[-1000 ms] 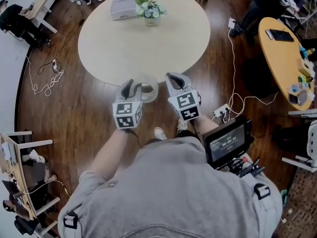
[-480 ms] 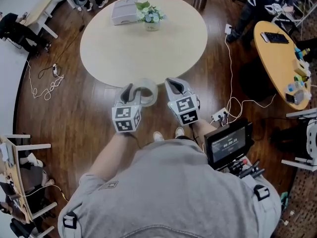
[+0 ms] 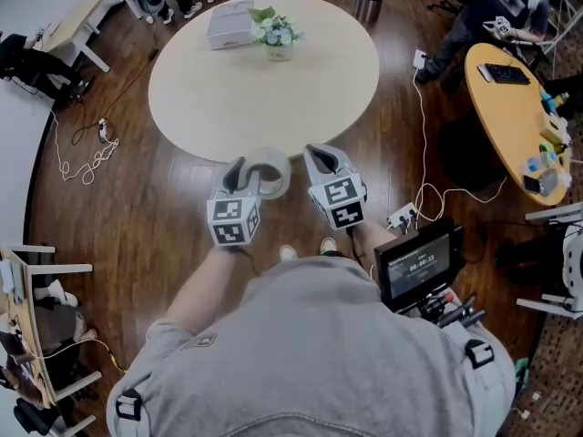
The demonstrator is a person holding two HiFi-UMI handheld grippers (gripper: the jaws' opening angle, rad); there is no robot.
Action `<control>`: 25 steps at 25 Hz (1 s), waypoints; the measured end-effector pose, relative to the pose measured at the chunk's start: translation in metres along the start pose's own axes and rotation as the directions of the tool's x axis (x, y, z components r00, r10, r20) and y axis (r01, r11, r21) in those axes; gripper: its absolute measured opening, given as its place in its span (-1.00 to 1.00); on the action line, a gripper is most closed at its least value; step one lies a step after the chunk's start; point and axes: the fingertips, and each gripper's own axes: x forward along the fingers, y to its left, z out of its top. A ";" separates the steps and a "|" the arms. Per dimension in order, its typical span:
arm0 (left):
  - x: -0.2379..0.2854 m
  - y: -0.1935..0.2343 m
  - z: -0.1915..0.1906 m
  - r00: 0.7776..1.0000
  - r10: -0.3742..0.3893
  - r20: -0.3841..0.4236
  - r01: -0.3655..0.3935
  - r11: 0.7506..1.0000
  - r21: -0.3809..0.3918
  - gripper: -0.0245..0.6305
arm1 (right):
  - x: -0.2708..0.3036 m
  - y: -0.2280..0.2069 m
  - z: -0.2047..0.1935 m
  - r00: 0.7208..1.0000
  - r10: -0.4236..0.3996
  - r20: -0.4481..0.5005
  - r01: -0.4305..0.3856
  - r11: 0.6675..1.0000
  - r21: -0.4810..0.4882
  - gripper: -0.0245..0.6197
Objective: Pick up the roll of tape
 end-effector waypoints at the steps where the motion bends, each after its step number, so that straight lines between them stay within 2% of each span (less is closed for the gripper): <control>1: -0.001 -0.001 0.000 1.000 0.000 0.000 0.000 1.000 -0.001 -0.57 | -0.001 -0.001 -0.001 1.000 -0.002 -0.002 0.002 1.000 0.004 -0.89; 25: -0.004 -0.007 0.002 1.000 0.006 0.012 -0.006 1.000 -0.006 -0.57 | -0.006 -0.003 0.001 1.000 -0.008 0.001 0.008 1.000 -0.013 -0.89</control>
